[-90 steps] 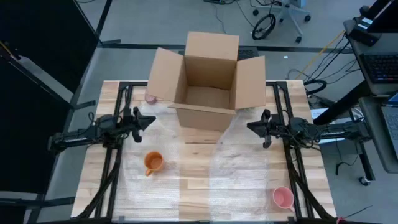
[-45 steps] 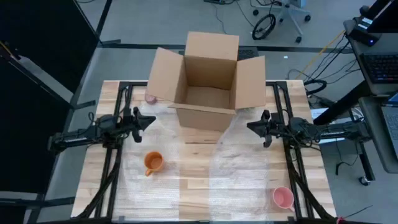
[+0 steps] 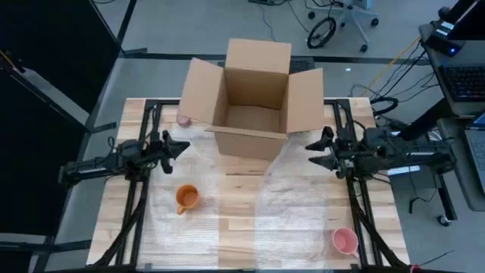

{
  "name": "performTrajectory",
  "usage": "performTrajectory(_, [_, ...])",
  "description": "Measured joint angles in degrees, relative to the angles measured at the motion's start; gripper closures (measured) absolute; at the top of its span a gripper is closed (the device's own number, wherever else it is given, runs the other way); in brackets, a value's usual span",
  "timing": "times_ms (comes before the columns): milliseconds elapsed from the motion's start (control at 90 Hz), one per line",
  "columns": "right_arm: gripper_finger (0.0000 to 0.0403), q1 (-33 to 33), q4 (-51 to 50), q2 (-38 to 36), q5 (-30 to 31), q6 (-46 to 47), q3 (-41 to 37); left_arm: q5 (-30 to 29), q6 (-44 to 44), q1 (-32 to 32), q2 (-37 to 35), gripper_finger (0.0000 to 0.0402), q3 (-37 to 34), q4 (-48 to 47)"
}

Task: Wrap mug
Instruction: Put the pink cup into the right bubble wrap

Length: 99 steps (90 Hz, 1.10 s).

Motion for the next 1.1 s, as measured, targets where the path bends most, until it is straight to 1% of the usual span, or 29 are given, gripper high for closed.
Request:
performTrajectory(144, [0.0179, 5.73, -19.27, 9.50, -0.16, 2.12, 12.77, 0.00, 0.00, 0.01, 0.00, 0.0402, 0.02, 0.00])
performTrajectory(278, [0.0192, 10.87, -34.20, 19.07, 0.31, 5.81, 21.79, 0.00, -0.02, 0.01, 0.00, 0.0402, 0.02, 0.00])
performTrajectory(400, [0.0200, 16.94, -43.81, 26.02, 0.14, 13.39, 26.56, 0.02, -0.02, -0.01, -0.02, 0.0402, 0.02, 0.00])
performTrajectory(544, [0.0201, 26.98, -53.51, 31.92, -0.15, 25.56, 29.15, 0.00, -0.02, 0.00, 0.00, 0.0402, 0.01, 0.00])
performTrajectory(622, [0.0201, 33.20, -56.91, 33.96, -0.24, 32.84, 30.07, 0.00, -0.02, 0.01, 0.00, 0.0402, 0.01, 0.00])
performTrajectory(689, [0.0201, 38.56, -57.93, 35.23, 0.15, 39.24, 30.09, 0.00, -0.04, 0.01, -0.02, 0.0402, 0.02, 0.00])
performTrajectory(811, [0.0202, 47.31, -58.53, 37.52, 3.65, 49.44, 30.09, 0.03, -1.36, 0.01, 0.00, 0.0402, 0.01, 0.00])
performTrajectory(878, [0.0202, 51.07, -58.45, 38.85, 4.33, 54.18, 30.09, 0.04, -2.56, -0.01, 0.00, 0.0402, 0.01, 0.00])
performTrajectory(989, [0.0202, 56.64, -58.54, 41.39, 4.58, 59.22, 30.09, 0.06, -2.90, -0.01, 0.00, 0.0402, 0.02, -0.02])
performTrajectory(1100, [0.0202, 60.64, -60.13, 44.74, 4.81, 61.75, 30.08, 0.05, -2.91, 0.01, 0.00, 0.0402, 0.00, -0.02])
